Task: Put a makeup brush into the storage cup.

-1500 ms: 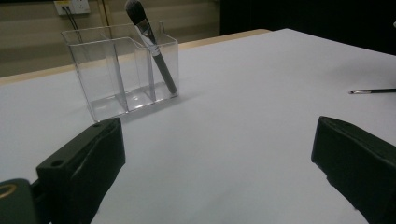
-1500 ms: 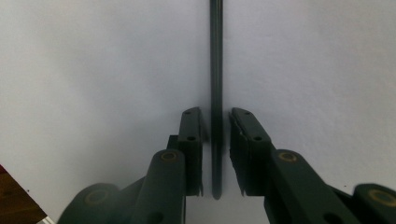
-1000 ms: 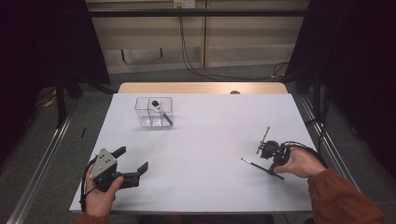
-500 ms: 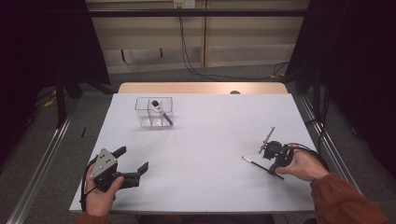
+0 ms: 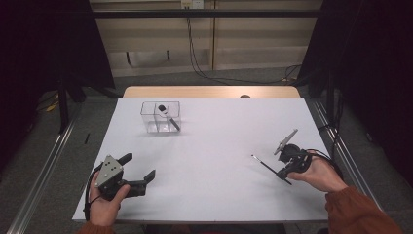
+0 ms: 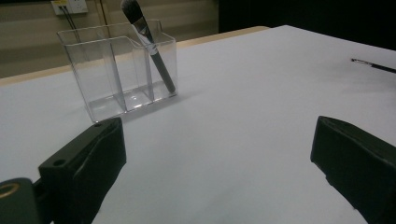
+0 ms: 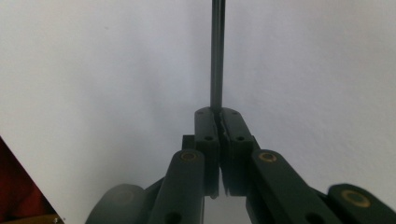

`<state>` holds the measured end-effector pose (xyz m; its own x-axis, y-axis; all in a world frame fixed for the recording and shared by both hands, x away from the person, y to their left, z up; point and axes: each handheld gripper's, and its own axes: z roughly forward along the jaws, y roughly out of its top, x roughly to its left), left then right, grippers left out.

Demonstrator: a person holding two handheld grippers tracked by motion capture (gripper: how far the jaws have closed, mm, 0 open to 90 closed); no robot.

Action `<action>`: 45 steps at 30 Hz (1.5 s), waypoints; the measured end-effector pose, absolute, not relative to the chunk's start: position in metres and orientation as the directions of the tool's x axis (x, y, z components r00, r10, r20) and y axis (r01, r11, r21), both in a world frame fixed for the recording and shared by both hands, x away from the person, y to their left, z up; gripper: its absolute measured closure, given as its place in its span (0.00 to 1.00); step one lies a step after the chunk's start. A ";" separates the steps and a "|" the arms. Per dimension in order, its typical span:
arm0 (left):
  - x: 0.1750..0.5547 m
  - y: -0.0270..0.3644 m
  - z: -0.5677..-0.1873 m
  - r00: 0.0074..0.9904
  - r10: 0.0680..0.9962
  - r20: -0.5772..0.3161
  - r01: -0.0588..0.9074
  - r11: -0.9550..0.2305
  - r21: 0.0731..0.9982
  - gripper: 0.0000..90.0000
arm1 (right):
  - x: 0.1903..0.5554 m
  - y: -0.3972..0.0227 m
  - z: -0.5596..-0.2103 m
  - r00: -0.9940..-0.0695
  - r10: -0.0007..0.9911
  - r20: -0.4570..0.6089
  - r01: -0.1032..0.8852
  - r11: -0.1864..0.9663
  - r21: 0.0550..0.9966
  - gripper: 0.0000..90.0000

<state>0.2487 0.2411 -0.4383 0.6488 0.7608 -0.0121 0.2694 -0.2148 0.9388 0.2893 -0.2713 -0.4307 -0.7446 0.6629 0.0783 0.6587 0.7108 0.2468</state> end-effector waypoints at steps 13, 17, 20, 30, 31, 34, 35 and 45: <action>0.249 0.242 -0.438 0.644 0.765 -0.011 0.268 -0.213 0.940 0.04 | 0.282 -0.284 -0.432 -0.706 0.693 0.147 0.665 0.578 0.473 0.96; 0.249 0.242 -0.438 0.645 0.764 -0.012 0.266 -0.210 0.941 0.04 | 0.282 -0.286 -0.433 -0.689 0.702 0.180 0.671 0.526 0.522 0.96; 0.249 0.242 -0.438 0.644 0.765 -0.013 0.267 -0.208 0.941 0.04 | 0.281 -0.285 -0.434 -0.689 0.702 0.182 0.658 0.499 0.564 0.96; 0.249 0.243 -0.438 0.641 0.768 -0.013 0.269 -0.209 0.940 0.04 | 0.277 -0.279 -0.440 -0.718 0.672 0.181 0.585 0.441 0.681 0.96; 0.249 0.243 -0.438 0.641 0.768 -0.013 0.269 -0.209 0.940 0.04 | 0.276 -0.280 -0.441 -0.717 0.675 0.175 0.576 0.431 0.694 0.96; 0.249 0.242 -0.438 0.643 0.766 -0.014 0.269 -0.208 0.941 0.04 | 0.273 -0.283 -0.444 -0.718 0.673 0.176 0.555 0.402 0.728 0.96; 0.249 0.242 -0.438 0.643 0.766 -0.014 0.267 -0.207 0.941 0.04 | 0.272 -0.283 -0.445 -0.722 0.671 0.170 0.549 0.406 0.731 0.96; 0.249 0.243 -0.438 0.647 0.762 -0.016 0.267 -0.207 0.941 0.04 | 0.266 -0.287 -0.440 -0.708 0.687 0.164 0.496 0.317 0.808 0.96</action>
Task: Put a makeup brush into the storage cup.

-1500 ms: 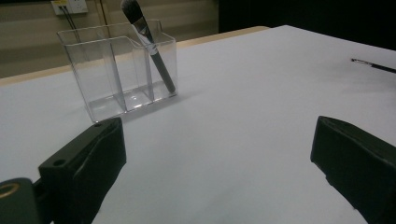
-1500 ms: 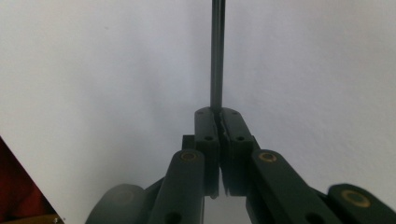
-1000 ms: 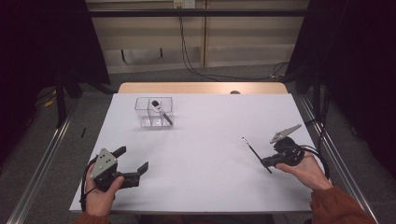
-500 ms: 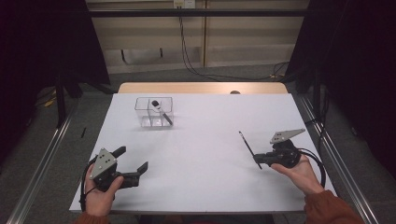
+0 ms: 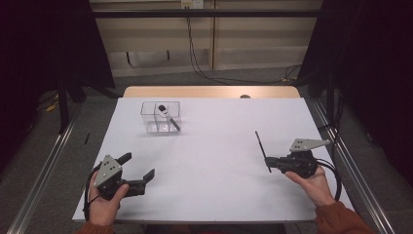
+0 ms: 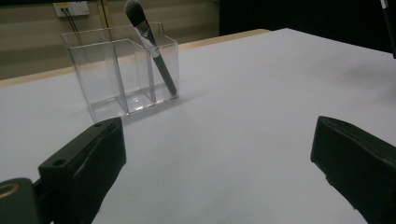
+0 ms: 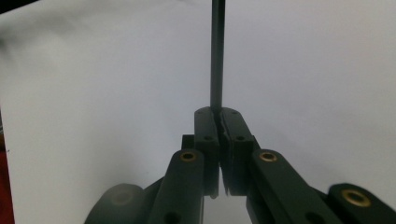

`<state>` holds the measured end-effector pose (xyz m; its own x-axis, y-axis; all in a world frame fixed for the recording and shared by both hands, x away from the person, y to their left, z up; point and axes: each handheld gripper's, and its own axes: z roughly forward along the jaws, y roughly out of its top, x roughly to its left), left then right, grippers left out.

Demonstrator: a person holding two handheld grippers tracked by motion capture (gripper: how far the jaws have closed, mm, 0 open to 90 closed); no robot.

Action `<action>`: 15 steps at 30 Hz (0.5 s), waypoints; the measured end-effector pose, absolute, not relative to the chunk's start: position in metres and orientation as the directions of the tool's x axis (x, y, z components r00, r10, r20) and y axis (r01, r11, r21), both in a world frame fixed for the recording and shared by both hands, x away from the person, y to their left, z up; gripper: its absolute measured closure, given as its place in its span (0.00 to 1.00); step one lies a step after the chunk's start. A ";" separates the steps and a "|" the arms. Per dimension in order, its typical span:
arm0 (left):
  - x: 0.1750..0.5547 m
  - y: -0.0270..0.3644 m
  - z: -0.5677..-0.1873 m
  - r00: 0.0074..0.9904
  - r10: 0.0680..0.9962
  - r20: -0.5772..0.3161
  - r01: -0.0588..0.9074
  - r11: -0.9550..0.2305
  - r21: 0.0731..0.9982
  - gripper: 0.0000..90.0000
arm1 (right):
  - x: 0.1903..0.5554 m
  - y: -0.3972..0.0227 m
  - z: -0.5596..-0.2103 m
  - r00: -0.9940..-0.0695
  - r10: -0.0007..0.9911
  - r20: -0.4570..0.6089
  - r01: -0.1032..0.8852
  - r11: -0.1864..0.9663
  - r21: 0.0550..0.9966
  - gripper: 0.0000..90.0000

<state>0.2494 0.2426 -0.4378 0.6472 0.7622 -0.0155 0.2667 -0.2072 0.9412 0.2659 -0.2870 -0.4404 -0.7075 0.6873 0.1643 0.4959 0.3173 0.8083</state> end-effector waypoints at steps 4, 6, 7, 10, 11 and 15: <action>0.250 0.243 -0.438 0.645 0.764 -0.017 0.268 -0.205 0.941 0.04 | 0.262 -0.290 -0.439 -0.692 0.702 0.168 0.471 0.264 0.842 0.96; 0.249 0.243 -0.437 0.644 0.764 -0.017 0.268 -0.205 0.941 0.04 | 0.261 -0.291 -0.439 -0.689 0.703 0.175 0.461 0.239 0.855 0.96; 0.249 0.243 -0.437 0.645 0.764 -0.015 0.267 -0.207 0.941 0.04 | 0.261 -0.292 -0.439 -0.688 0.704 0.176 0.453 0.228 0.862 0.96; 0.249 0.243 -0.437 0.646 0.763 -0.015 0.265 -0.206 0.942 0.04 | 0.259 -0.294 -0.437 -0.687 0.705 0.174 0.436 0.209 0.875 0.96; 0.249 0.243 -0.437 0.646 0.763 -0.012 0.264 -0.208 0.942 0.04 | 0.258 -0.294 -0.436 -0.687 0.705 0.178 0.435 0.203 0.877 0.96; 0.249 0.243 -0.437 0.643 0.766 -0.010 0.266 -0.211 0.941 0.04 | 0.257 -0.293 -0.435 -0.688 0.704 0.178 0.423 0.189 0.886 0.96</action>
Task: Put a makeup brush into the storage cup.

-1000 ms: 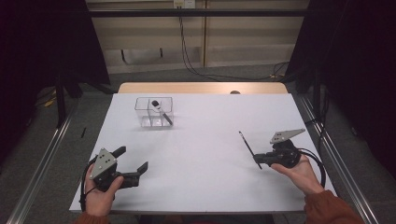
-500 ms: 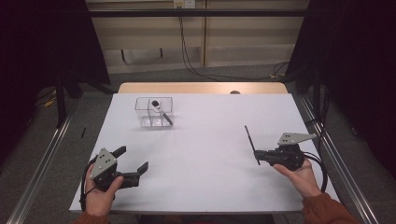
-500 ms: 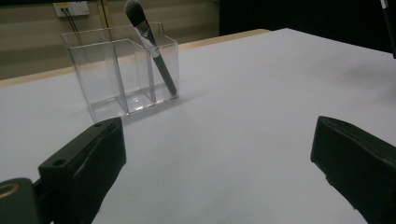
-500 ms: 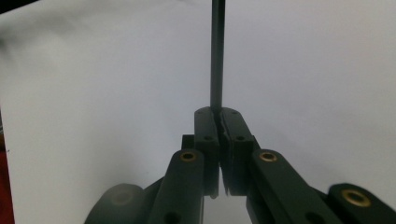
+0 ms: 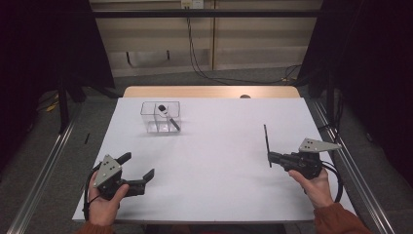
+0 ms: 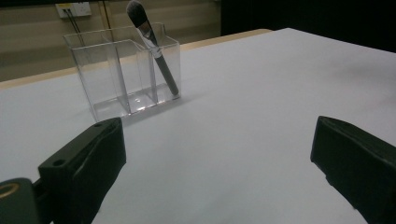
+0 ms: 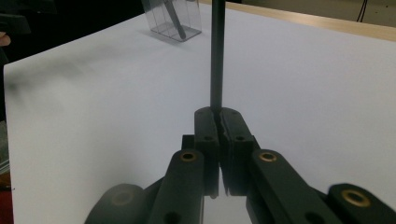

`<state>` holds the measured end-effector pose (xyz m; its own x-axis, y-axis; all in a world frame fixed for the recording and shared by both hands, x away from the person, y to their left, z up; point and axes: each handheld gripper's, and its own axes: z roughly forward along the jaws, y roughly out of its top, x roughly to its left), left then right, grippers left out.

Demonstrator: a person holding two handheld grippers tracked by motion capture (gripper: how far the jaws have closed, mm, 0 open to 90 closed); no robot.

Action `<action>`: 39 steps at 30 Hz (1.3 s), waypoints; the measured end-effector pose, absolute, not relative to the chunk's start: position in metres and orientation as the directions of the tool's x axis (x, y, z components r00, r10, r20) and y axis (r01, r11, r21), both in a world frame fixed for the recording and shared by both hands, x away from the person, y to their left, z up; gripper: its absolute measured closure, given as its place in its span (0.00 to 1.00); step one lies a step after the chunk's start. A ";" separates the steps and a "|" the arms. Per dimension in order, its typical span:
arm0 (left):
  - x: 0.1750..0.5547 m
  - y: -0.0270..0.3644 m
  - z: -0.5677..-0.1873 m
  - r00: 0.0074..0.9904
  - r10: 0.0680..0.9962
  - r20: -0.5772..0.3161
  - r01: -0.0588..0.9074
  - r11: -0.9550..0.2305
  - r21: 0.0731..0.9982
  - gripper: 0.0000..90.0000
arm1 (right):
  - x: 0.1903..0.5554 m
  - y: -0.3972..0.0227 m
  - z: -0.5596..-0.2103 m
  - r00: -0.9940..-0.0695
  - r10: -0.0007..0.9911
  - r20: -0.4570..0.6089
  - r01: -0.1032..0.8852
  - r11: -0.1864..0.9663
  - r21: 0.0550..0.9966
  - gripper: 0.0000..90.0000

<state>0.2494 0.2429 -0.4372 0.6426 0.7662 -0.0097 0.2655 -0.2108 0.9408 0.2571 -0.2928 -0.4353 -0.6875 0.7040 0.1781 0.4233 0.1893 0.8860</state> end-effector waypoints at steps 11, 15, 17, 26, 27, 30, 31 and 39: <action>0.249 0.243 -0.437 0.644 0.765 -0.012 0.267 -0.210 0.940 0.04 | 0.255 -0.271 -0.433 -0.729 0.661 0.177 0.402 0.204 0.892 0.96; 0.250 0.241 -0.437 0.647 0.762 -0.013 0.268 -0.211 0.940 0.04 | 0.255 -0.259 -0.433 -0.749 0.638 0.178 0.394 0.213 0.894 0.96; 0.250 0.241 -0.437 0.652 0.758 -0.014 0.268 -0.212 0.940 0.04 | 0.256 -0.253 -0.433 -0.755 0.631 0.179 0.394 0.218 0.893 0.96; 0.250 0.242 -0.436 0.650 0.760 -0.016 0.264 -0.205 0.942 0.04 | 0.260 -0.236 -0.432 -0.776 0.603 0.186 0.387 0.223 0.895 0.96; 0.250 0.241 -0.436 0.650 0.760 -0.015 0.267 -0.209 0.941 0.04 | 0.261 -0.235 -0.431 -0.774 0.604 0.191 0.390 0.217 0.895 0.96; 0.248 0.242 -0.435 0.649 0.761 -0.017 0.268 -0.207 0.941 0.04 | 0.264 -0.233 -0.429 -0.772 0.597 0.217 0.396 0.185 0.899 0.96; 0.248 0.242 -0.435 0.646 0.763 -0.019 0.268 -0.204 0.942 0.04 | 0.264 -0.232 -0.428 -0.775 0.594 0.215 0.393 0.187 0.900 0.96; 0.247 0.237 -0.431 0.654 0.756 -0.023 0.261 -0.197 0.945 0.03 | 0.271 -0.212 -0.425 -0.798 0.566 0.206 0.377 0.202 0.904 0.96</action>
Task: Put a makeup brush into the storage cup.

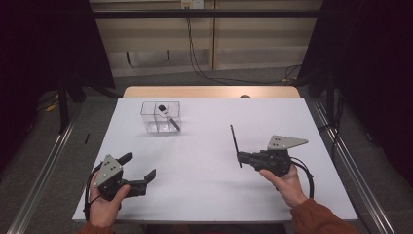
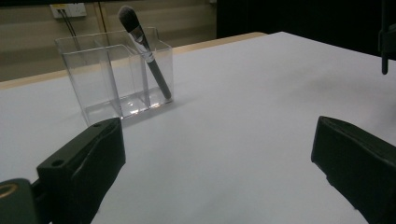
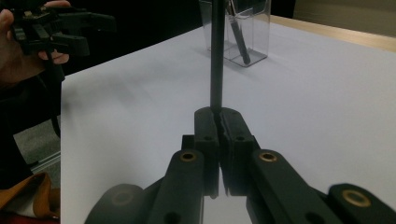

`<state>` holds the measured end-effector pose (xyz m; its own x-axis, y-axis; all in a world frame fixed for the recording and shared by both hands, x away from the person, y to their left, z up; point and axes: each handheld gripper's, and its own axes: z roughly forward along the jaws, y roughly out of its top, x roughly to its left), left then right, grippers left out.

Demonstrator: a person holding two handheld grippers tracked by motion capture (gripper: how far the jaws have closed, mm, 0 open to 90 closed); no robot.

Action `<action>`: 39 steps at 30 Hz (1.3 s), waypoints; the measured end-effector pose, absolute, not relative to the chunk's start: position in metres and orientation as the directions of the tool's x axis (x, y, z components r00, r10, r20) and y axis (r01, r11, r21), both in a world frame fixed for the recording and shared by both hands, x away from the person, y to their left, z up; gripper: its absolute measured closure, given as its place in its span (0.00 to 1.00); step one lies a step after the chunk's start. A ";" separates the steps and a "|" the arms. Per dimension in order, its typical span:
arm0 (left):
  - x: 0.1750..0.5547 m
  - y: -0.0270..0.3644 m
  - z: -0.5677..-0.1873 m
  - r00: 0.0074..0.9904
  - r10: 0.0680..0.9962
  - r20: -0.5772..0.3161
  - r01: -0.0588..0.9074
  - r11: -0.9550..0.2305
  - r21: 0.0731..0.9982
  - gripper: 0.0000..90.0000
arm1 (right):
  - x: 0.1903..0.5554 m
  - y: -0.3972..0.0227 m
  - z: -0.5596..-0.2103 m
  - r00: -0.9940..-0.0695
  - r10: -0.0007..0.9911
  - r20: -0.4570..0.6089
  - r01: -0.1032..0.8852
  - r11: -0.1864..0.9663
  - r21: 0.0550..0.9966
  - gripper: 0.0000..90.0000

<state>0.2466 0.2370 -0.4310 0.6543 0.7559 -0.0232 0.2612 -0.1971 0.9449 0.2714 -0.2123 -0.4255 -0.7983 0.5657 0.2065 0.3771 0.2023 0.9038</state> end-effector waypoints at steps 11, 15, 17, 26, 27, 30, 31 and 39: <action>0.250 0.219 -0.422 0.657 0.753 -0.044 0.255 -0.166 0.953 0.03 | 0.279 -0.192 -0.424 -0.817 0.539 0.205 0.372 0.221 0.901 0.96; 0.250 0.214 -0.417 0.665 0.745 -0.050 0.254 -0.163 0.953 0.03 | 0.281 -0.184 -0.427 -0.828 0.521 0.209 0.373 0.233 0.898 0.96; 0.251 0.212 -0.414 0.665 0.744 -0.065 0.257 -0.146 0.955 0.03 | 0.281 -0.182 -0.428 -0.830 0.516 0.210 0.373 0.235 0.898 0.96; 0.255 0.194 -0.406 0.713 0.699 -0.053 0.230 -0.162 0.960 0.04 | 0.279 -0.175 -0.432 -0.834 0.507 0.219 0.375 0.227 0.899 0.96; 0.255 0.190 -0.406 0.719 0.692 -0.056 0.228 -0.159 0.961 0.04 | 0.279 -0.174 -0.432 -0.835 0.504 0.220 0.374 0.226 0.900 0.96; 0.256 0.178 -0.407 0.738 0.669 -0.089 0.236 -0.132 0.963 0.04 | 0.278 -0.172 -0.434 -0.838 0.499 0.219 0.373 0.232 0.899 0.96; 0.257 0.173 -0.406 0.741 0.666 -0.085 0.235 -0.138 0.962 0.04 | 0.279 -0.171 -0.434 -0.839 0.499 0.219 0.373 0.232 0.898 0.96; 0.261 0.141 -0.398 0.792 0.605 -0.078 0.201 -0.138 0.970 0.04 | 0.279 -0.171 -0.433 -0.840 0.497 0.217 0.368 0.229 0.901 0.96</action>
<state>0.2614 0.1410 -0.3982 0.7923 0.6052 -0.0778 0.2009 -0.1383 0.9698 0.2787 -0.1712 -0.4335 -0.8399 0.4974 0.2173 0.3685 0.2286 0.9011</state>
